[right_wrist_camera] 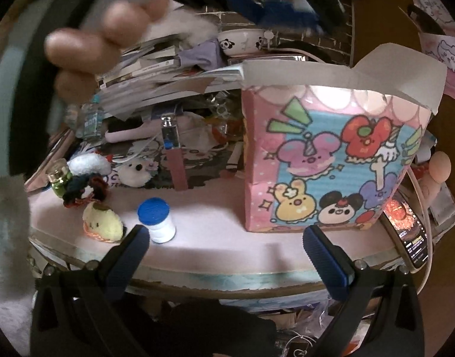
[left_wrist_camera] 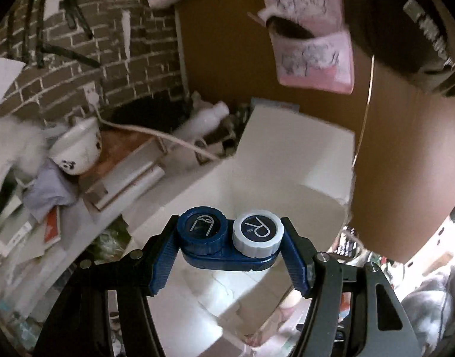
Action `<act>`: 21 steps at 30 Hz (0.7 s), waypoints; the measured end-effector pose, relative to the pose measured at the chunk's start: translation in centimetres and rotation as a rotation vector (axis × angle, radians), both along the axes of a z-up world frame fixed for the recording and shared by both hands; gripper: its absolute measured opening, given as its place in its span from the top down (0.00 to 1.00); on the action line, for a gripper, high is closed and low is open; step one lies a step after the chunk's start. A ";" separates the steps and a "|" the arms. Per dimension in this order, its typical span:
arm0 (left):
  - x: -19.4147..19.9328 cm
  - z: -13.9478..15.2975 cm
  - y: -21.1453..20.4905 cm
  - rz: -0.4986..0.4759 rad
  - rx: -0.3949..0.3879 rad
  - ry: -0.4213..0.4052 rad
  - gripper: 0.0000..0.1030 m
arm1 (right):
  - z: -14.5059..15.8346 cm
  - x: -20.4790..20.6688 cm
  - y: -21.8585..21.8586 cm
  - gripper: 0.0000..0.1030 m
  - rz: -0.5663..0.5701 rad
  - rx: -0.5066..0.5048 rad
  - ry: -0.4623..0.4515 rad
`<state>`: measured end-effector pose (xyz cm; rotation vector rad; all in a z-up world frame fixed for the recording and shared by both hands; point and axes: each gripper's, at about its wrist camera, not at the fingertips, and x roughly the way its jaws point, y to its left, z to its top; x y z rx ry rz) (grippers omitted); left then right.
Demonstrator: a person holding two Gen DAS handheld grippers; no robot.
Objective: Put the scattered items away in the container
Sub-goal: 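Carry the lens case into the white box and open the left gripper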
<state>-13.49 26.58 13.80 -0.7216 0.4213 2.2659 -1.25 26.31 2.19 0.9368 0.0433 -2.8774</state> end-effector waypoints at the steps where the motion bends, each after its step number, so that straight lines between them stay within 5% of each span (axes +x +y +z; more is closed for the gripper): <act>1: -0.2 -0.5 0.3 0.002 -0.016 -0.009 0.41 | 0.0 0.0 0.1 0.00 0.000 -0.001 0.000; 15: -0.9 -3.0 0.6 0.036 -0.098 -0.050 0.41 | -0.4 -0.4 0.1 0.00 0.012 -0.009 -0.018; 21: -0.8 -2.5 0.2 0.068 -0.103 -0.006 0.23 | -0.4 -0.5 0.0 0.00 0.014 -0.008 -0.020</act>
